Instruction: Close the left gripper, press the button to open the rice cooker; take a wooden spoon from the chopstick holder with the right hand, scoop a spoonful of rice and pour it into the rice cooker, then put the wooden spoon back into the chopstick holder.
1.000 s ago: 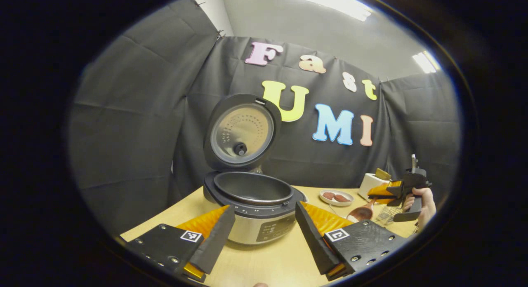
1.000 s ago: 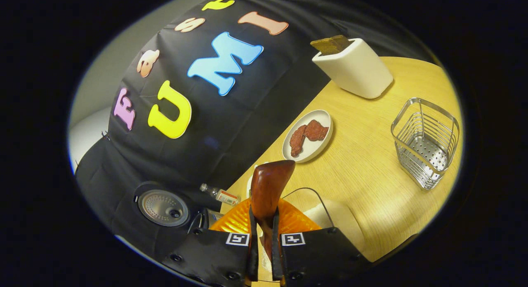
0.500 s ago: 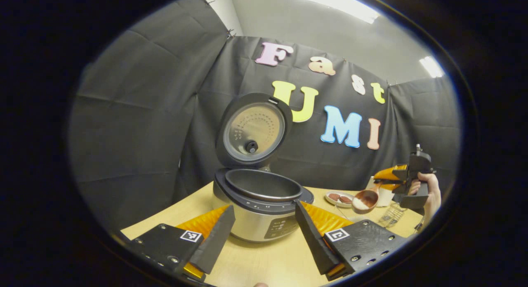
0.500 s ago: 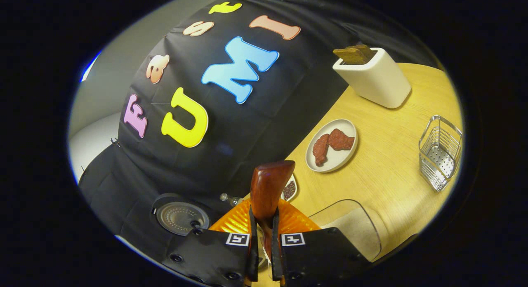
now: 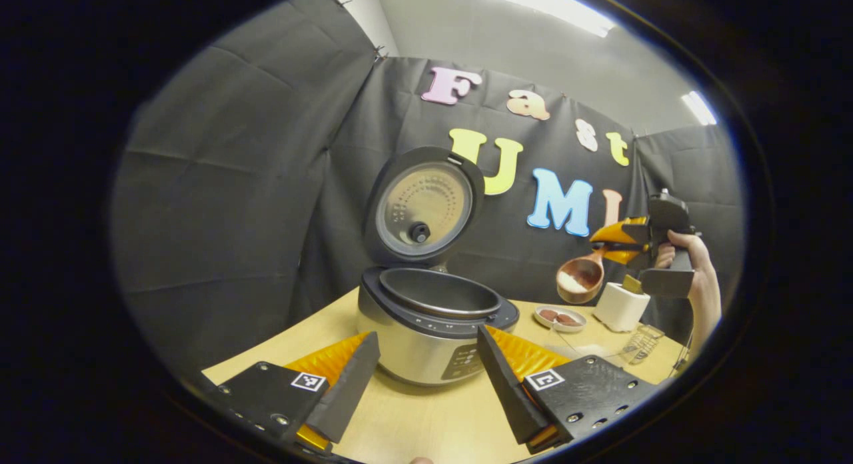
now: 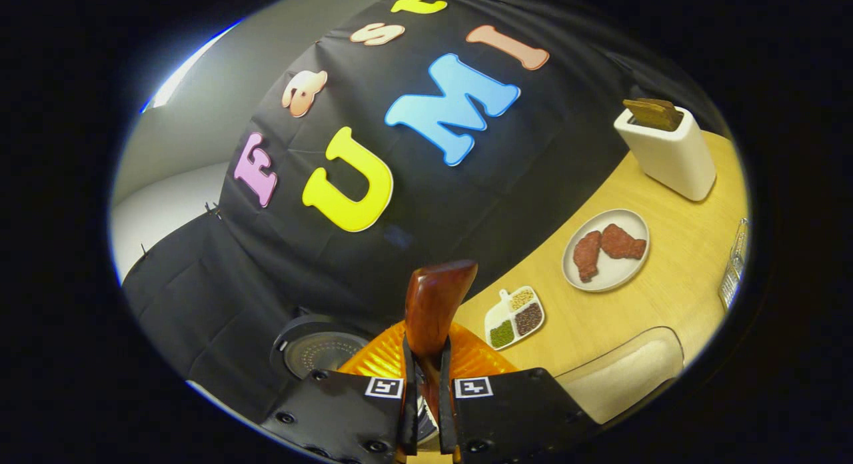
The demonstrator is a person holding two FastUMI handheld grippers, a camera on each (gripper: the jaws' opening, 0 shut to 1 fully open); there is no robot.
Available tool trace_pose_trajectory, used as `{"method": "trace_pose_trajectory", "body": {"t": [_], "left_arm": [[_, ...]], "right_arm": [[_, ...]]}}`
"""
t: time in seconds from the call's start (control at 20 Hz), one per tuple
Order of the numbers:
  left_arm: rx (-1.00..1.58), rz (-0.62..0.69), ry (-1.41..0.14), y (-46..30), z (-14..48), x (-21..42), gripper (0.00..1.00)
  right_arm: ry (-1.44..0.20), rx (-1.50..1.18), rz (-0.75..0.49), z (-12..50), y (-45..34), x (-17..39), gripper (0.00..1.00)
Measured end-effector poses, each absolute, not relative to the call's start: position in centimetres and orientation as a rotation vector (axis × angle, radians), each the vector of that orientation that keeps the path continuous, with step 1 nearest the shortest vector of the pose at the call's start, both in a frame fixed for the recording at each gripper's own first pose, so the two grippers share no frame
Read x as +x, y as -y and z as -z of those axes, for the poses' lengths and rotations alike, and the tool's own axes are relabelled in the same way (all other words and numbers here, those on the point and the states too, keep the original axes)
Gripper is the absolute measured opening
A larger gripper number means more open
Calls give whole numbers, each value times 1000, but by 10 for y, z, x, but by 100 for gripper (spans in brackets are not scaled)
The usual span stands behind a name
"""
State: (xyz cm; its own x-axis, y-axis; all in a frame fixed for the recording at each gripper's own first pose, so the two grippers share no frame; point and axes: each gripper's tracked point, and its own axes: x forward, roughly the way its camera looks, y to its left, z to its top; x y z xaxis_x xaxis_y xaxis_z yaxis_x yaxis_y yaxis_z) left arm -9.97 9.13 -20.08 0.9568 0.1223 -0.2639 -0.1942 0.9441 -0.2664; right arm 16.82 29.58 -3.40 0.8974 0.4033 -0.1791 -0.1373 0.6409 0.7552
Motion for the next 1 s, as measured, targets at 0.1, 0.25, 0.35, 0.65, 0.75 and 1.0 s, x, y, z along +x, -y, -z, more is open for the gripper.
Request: {"method": "trace_pose_trajectory", "body": {"t": [0.1, 0.25, 0.35, 0.65, 0.75, 1.0], "left_arm": [[-292, -170, -243, -95, 199, -101, 92], [-289, -175, -235, -99, 199, -107, 92], [-303, -190, -230, -107, 200, -110, 92], [-352, -221, -228, -122, 206, -117, 92], [-374, -224, -222, -125, 204, -116, 92], [-369, -233, -220, -126, 206, -115, 92]], "right_arm": [[-342, 803, -336, 25, -320, 175, 14], [-327, 737, -368, 20, -358, 183, 14], [-309, 699, -388, 21, -383, 188, 13], [-294, 518, -469, 28, -463, 197, 13], [-294, 436, -487, 37, -483, 196, 14], [-278, 284, -519, 54, -508, 197, 13]]}}
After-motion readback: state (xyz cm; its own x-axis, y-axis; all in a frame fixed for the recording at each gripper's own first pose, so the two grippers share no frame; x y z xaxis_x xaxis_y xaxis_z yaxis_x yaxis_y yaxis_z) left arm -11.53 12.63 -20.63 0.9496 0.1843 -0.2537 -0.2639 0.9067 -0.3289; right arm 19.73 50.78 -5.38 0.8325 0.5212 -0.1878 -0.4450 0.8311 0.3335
